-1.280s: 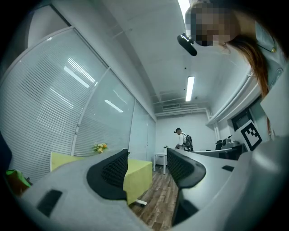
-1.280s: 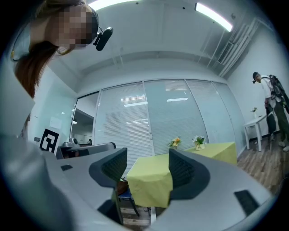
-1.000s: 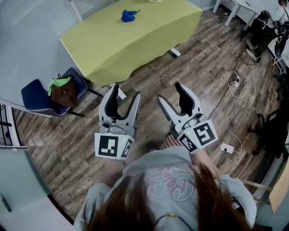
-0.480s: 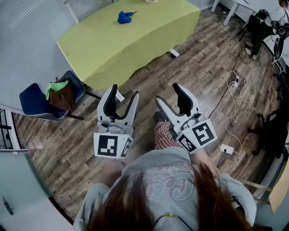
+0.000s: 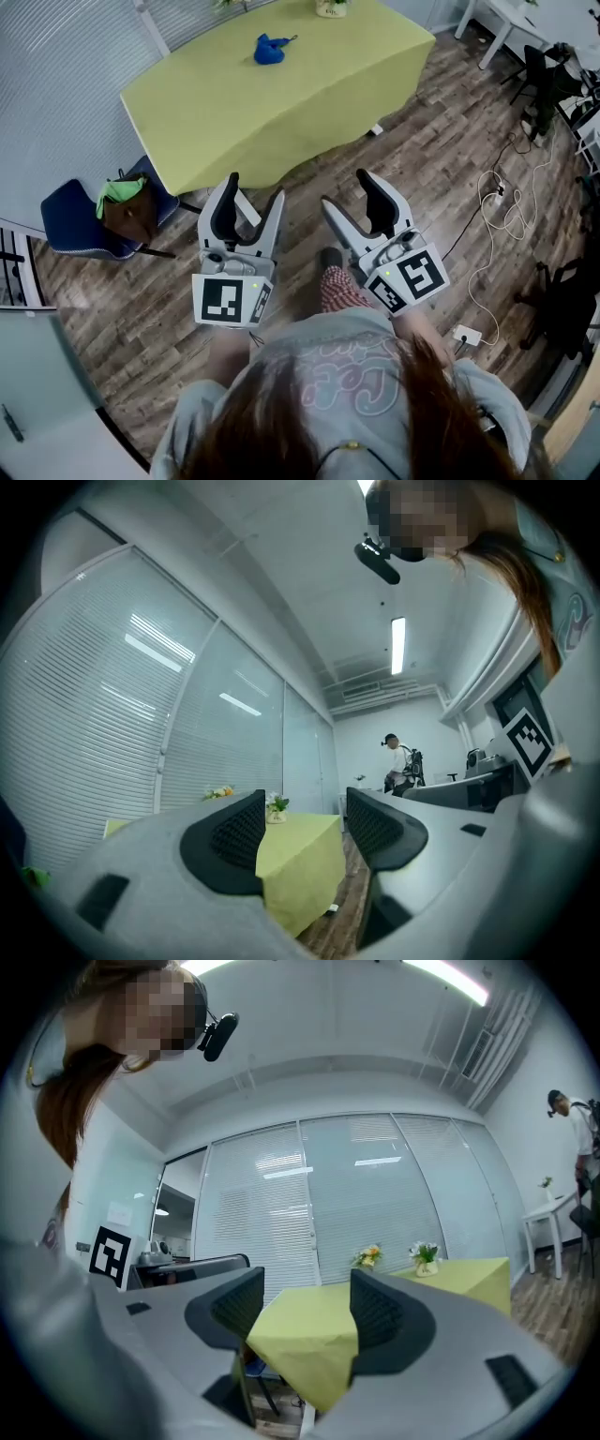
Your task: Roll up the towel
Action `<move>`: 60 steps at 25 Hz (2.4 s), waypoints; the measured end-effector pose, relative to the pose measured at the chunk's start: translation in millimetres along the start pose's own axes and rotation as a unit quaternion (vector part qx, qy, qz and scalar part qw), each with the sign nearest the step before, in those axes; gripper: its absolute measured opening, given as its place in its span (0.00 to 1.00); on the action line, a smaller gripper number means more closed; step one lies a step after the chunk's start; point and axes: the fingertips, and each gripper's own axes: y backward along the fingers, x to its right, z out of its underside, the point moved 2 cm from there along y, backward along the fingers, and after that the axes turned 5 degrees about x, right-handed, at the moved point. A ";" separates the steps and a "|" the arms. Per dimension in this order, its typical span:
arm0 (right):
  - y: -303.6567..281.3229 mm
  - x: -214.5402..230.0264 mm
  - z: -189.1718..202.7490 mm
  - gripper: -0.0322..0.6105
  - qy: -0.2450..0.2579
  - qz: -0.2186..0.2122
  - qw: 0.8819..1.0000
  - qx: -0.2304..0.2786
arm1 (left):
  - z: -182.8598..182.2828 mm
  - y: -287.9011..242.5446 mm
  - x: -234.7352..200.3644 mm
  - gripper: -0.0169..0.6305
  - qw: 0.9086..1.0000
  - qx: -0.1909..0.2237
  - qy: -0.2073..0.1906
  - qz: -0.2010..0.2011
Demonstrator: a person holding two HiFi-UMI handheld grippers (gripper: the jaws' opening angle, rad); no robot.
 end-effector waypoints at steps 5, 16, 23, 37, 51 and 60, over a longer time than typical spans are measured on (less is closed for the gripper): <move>-33.0 31.5 0.2 0.47 0.000 -0.008 1.000 -0.001 | 8.4 -38.6 -16.3 0.40 1.000 0.002 -0.005 -0.008; -97.8 99.2 0.1 0.47 -0.003 -0.034 0.999 -0.011 | 26.5 -120.7 -51.4 0.40 0.999 -0.005 -0.008 -0.034; -126.8 147.2 -3.0 0.47 -0.003 -0.051 0.999 -0.010 | 37.9 -167.3 -60.1 0.40 0.998 -0.001 -0.011 -0.055; -154.2 170.4 12.5 0.44 -0.022 -0.112 0.993 -0.014 | 58.7 -183.6 -79.0 0.40 0.994 -0.017 -0.014 -0.106; -160.7 169.1 9.9 0.43 -0.024 -0.119 0.993 -0.010 | 54.0 -186.7 -84.5 0.40 0.994 -0.014 -0.019 -0.105; -158.3 180.7 8.4 0.41 -0.038 -0.125 0.991 -0.001 | 56.7 -188.7 -77.8 0.40 0.993 -0.027 -0.028 -0.113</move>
